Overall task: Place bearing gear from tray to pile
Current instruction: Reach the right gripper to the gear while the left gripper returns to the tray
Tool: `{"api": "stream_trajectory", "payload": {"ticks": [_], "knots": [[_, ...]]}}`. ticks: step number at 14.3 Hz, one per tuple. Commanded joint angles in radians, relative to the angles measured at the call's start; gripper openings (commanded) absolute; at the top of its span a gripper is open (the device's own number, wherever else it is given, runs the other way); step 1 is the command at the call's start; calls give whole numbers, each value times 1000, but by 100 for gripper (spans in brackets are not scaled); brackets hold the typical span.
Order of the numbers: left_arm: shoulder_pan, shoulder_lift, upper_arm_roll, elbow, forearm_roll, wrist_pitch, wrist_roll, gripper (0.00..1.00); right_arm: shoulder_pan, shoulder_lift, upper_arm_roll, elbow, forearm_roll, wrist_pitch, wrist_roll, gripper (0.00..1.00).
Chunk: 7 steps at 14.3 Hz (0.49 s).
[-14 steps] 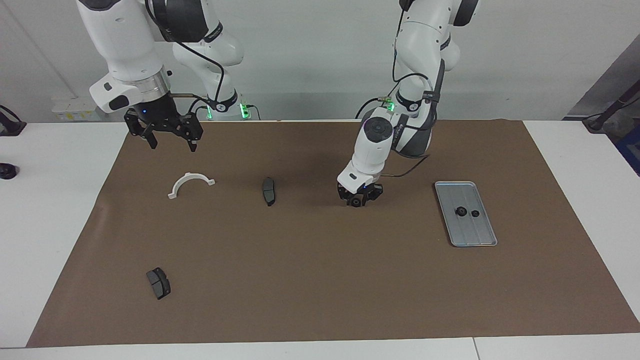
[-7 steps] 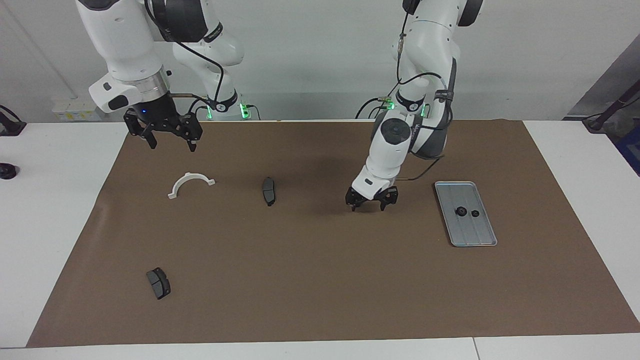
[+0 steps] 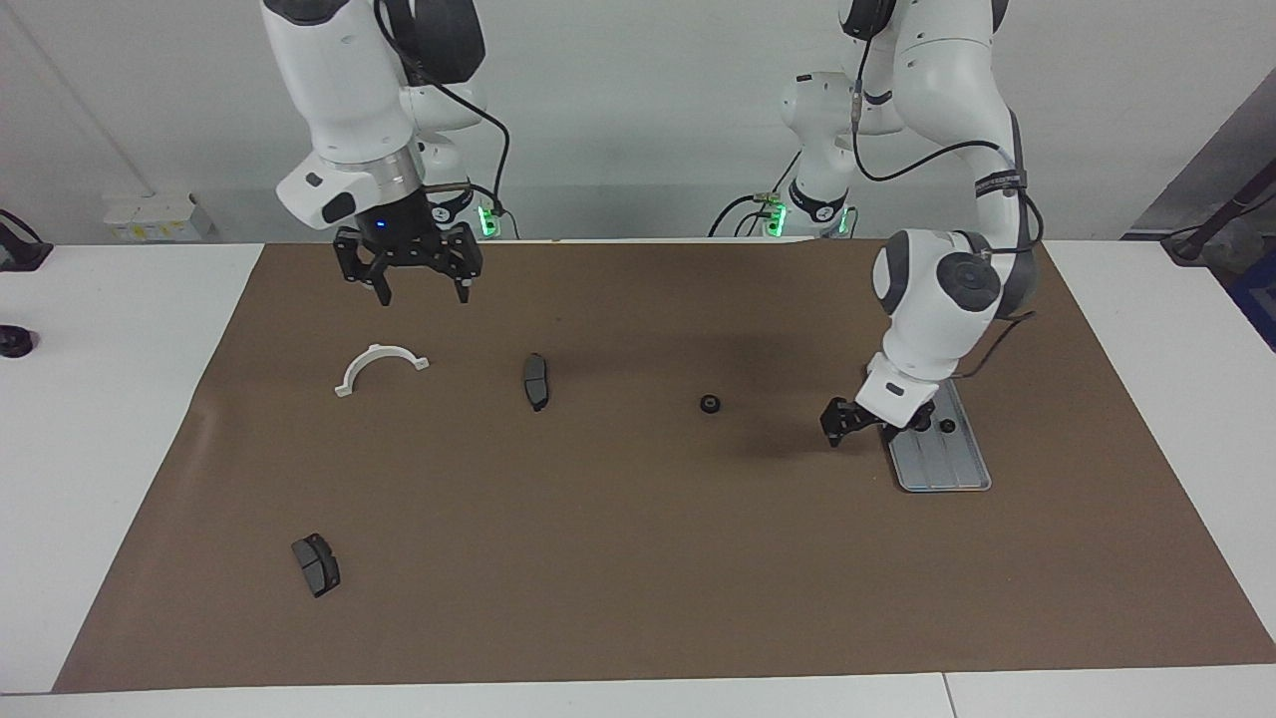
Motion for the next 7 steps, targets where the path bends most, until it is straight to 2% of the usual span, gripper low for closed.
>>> {"api": "stream_trajectory", "payload": {"ticks": [1, 5, 7], "knots": [[80, -9, -10, -14, -10, -30, 121, 83, 106, 40, -2, -38, 18, 84, 104, 100], [123, -26, -7, -91, -9, -7, 149, 67, 263, 170, -4, -22, -15, 230, 275, 100], [132, -32, -7, -117, -10, 13, 152, 64, 321, 247, -2, 16, -72, 284, 381, 100]]}}
